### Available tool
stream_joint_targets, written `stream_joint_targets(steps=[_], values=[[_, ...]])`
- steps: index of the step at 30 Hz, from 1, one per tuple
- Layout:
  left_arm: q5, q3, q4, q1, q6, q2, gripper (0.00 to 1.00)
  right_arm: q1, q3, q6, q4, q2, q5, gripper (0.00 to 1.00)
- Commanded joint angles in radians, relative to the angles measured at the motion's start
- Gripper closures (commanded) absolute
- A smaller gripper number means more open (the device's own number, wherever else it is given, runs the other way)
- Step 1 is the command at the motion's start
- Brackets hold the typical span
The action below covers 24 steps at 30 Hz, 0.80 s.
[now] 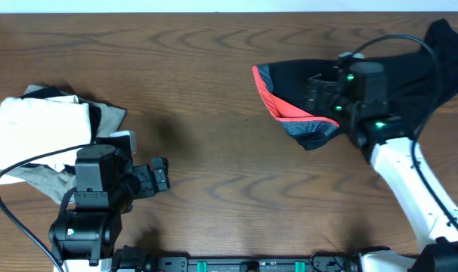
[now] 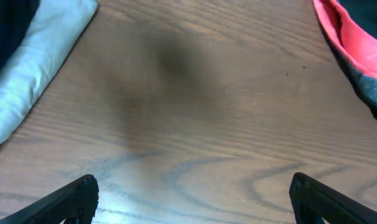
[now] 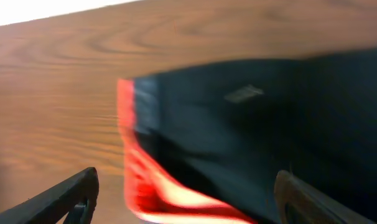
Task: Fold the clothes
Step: 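Drag the waistband leftward with the right gripper toward the left gripper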
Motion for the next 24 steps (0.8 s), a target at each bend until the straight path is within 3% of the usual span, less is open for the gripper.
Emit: stream_joint_targets(steps=[1,4,10,24], values=[[0.087,0.016,0.032,0.005,-0.002,0.008,0.02,-0.112,0.007,-0.004,-0.051,-0.013,0.074,0.11],[0.182,0.016,0.094,-0.010,-0.006,0.040,0.02,-0.212,0.006,-0.016,-0.135,-0.013,0.010,0.14],[0.183,0.016,0.132,-0.069,-0.006,0.167,0.02,-0.266,0.006,-0.184,-0.255,0.021,-0.270,0.15],[0.180,0.015,0.099,-0.076,-0.005,0.369,0.02,-0.240,-0.019,-0.200,-0.320,0.195,-0.413,0.11]])
